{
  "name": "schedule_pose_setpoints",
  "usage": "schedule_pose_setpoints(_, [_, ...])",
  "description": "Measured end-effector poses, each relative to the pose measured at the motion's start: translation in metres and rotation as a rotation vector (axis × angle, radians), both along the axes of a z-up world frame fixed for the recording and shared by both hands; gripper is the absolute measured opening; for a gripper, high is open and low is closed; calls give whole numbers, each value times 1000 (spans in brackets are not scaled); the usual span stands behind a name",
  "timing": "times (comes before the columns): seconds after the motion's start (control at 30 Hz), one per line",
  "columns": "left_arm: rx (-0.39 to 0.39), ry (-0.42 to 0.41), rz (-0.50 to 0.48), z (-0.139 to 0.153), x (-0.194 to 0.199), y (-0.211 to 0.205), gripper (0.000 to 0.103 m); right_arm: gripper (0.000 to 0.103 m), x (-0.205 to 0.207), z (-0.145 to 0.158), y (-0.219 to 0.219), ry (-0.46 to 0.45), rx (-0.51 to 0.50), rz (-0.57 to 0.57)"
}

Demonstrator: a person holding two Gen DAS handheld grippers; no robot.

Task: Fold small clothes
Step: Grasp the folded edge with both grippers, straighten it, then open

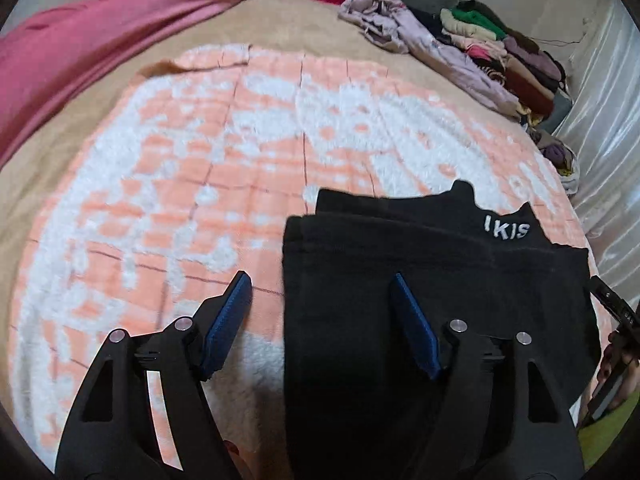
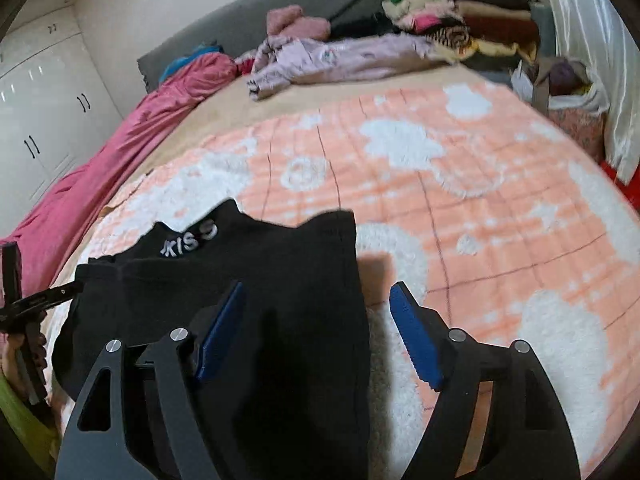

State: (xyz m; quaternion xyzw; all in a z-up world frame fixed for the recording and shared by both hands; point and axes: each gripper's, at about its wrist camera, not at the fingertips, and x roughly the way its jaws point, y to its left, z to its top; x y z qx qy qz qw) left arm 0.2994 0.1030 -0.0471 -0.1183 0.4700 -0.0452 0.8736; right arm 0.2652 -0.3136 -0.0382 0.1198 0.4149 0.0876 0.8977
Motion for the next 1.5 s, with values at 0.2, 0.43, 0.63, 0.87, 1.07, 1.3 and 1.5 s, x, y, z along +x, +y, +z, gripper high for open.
schedule_pose_setpoints(0.2, [7,-54,-21,9,-13,-11,6,28,2,-4,8,5,33,56])
schedule_pose_setpoints(0.43, [-18,-208,-31,55,-28,-9,4,10,-10,35,18,-155,29,112])
schedule_pose_setpoints(0.63, [2,-218,-18,61,-3,-6,5,10,5,45,14,-182,-38,61])
schedule_pose_setpoints(0.87, [104,-102,-31,12,22,-18,7,12,29,-4,22,-16,-151,4])
schedule_pose_setpoints(1.07, [160,-83,-23,1,20,-18,16,26,31,-19,15,9,-163,-41])
schedule_pose_setpoints(1.3, [208,-90,-20,2,16,-22,22,51,17,-10,13,-14,-219,-80])
schedule_pose_setpoints(1.5, [199,-109,-21,12,6,-25,34,60,0,4,16,-52,-228,-87])
